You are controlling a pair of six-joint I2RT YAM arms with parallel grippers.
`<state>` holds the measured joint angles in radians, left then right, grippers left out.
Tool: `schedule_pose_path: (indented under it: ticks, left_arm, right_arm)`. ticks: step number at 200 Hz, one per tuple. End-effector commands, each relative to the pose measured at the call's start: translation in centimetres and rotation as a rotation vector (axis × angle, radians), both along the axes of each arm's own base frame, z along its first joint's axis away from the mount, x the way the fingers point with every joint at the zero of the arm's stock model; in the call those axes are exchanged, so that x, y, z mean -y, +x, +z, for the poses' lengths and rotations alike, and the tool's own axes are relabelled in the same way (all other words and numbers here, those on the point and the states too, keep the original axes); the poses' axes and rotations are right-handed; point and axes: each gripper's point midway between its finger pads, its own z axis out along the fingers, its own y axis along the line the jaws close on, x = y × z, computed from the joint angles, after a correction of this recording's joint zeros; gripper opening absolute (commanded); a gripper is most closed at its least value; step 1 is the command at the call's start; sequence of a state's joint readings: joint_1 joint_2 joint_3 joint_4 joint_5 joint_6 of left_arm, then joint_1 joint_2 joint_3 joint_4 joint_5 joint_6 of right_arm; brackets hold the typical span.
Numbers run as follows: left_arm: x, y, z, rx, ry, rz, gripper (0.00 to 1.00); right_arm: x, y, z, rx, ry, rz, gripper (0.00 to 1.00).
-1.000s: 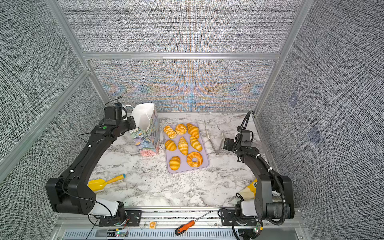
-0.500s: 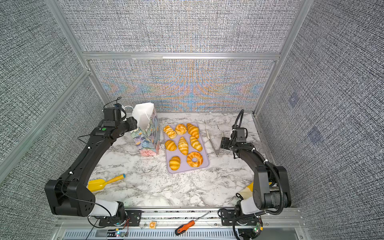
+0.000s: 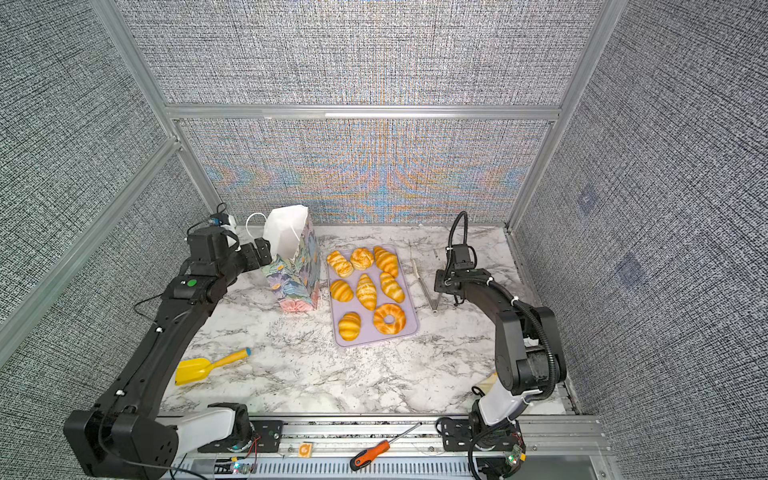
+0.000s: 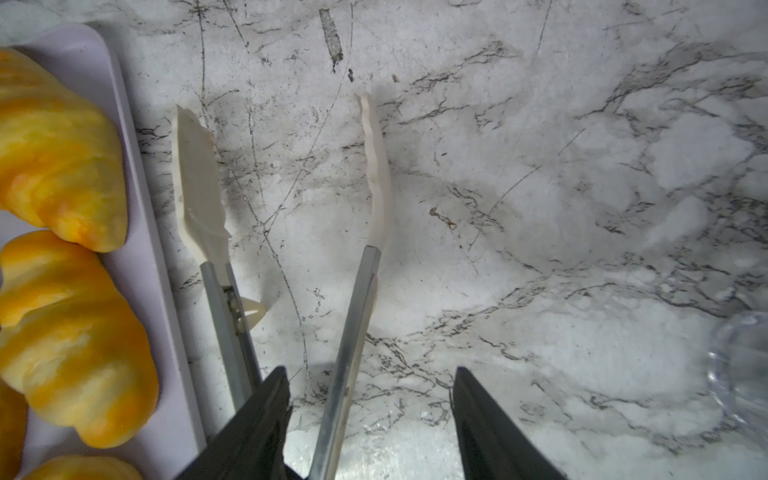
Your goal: Place the fake bread into the paper bag
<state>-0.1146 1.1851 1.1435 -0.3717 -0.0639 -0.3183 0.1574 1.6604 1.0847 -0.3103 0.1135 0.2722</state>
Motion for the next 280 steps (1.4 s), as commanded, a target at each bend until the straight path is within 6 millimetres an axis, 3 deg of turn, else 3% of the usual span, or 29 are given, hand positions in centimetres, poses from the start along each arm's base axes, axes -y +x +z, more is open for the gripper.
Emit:
schedule_pose_path:
  ticks: [1,58,95,169,190,227,280]
  left_arm:
    - [-0.7,-0.7,1.7,0.09,0.017,0.029,0.99]
    - [-0.5,-3.6,3.8,0.194,0.061,0.062,0.99]
    - [0.6,-4.9,5.4,0.259,0.115,0.054,0.99]
    - [2.6,-6.0,7.5,0.328,0.175,-0.023,0.99]
    - [3.3,-6.0,7.9,0.329,0.203,-0.036,0.99]
    - [5.1,-6.1,8.7,0.353,0.219,-0.087,0.99]
    - [8.5,-5.2,9.5,0.355,0.28,-0.154,0.97]
  right_arm:
    - [0.5,-0.3,-0.5,-0.038,-0.039,-0.038,0.64]
    - [0.8,-0.3,-2.0,-0.126,-0.091,-0.063,0.58]
    - [0.4,-0.4,-3.3,-0.178,-0.096,-0.05,0.46]
    - [0.4,-0.8,-6.0,-0.26,-0.113,-0.049,0.44]
    - [0.2,-0.6,-6.3,-0.263,-0.102,-0.05,0.38]
    - [0.4,-0.2,-5.2,-0.22,-0.077,-0.056,0.18]
    - [0.6,0.1,-1.8,-0.1,0.036,-0.043,0.09]
